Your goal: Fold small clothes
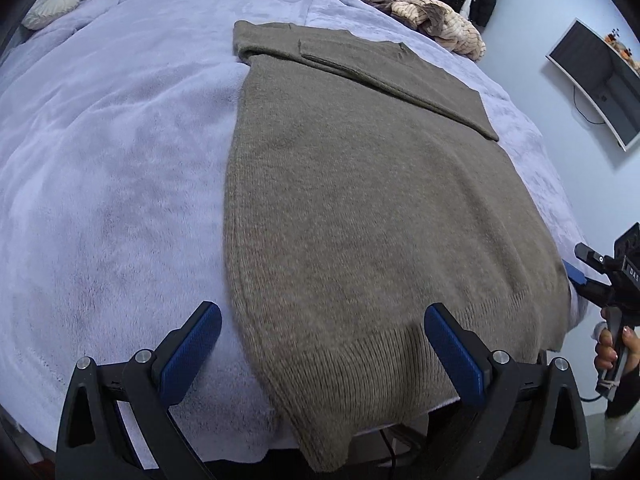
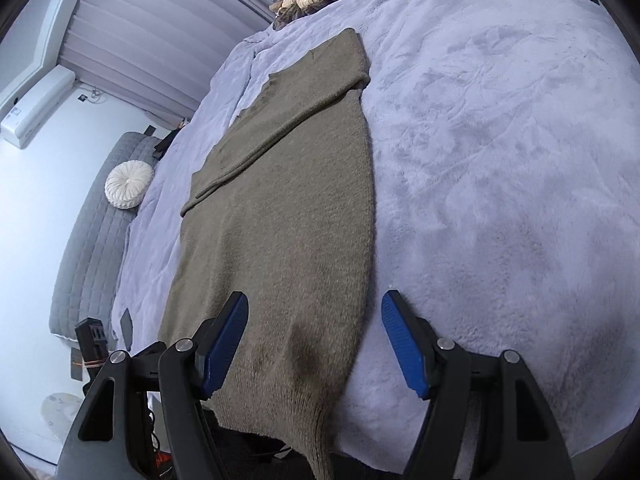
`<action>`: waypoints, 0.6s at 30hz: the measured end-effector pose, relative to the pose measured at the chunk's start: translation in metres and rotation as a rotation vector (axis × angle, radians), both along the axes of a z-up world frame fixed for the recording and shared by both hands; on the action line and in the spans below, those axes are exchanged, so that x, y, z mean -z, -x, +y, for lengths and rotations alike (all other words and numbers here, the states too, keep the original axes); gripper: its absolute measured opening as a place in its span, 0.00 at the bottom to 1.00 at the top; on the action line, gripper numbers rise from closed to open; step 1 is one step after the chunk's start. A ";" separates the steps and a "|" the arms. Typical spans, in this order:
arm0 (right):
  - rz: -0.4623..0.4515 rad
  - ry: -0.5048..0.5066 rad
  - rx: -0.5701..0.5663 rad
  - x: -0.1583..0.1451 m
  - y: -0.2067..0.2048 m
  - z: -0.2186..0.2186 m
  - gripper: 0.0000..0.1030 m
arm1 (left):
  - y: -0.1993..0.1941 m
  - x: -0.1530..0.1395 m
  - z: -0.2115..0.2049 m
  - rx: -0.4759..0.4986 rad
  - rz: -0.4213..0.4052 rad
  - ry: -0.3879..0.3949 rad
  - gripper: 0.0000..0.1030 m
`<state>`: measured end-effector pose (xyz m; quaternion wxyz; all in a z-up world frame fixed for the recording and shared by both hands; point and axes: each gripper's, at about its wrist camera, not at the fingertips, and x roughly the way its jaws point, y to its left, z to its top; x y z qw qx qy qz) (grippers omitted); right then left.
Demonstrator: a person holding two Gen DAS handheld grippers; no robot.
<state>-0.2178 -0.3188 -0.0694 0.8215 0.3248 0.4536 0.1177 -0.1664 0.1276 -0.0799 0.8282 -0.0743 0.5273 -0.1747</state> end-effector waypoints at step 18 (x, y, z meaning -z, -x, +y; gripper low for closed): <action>-0.049 -0.359 -0.219 0.021 0.023 0.033 0.72 | 0.014 -0.011 -0.003 0.059 0.037 0.132 0.99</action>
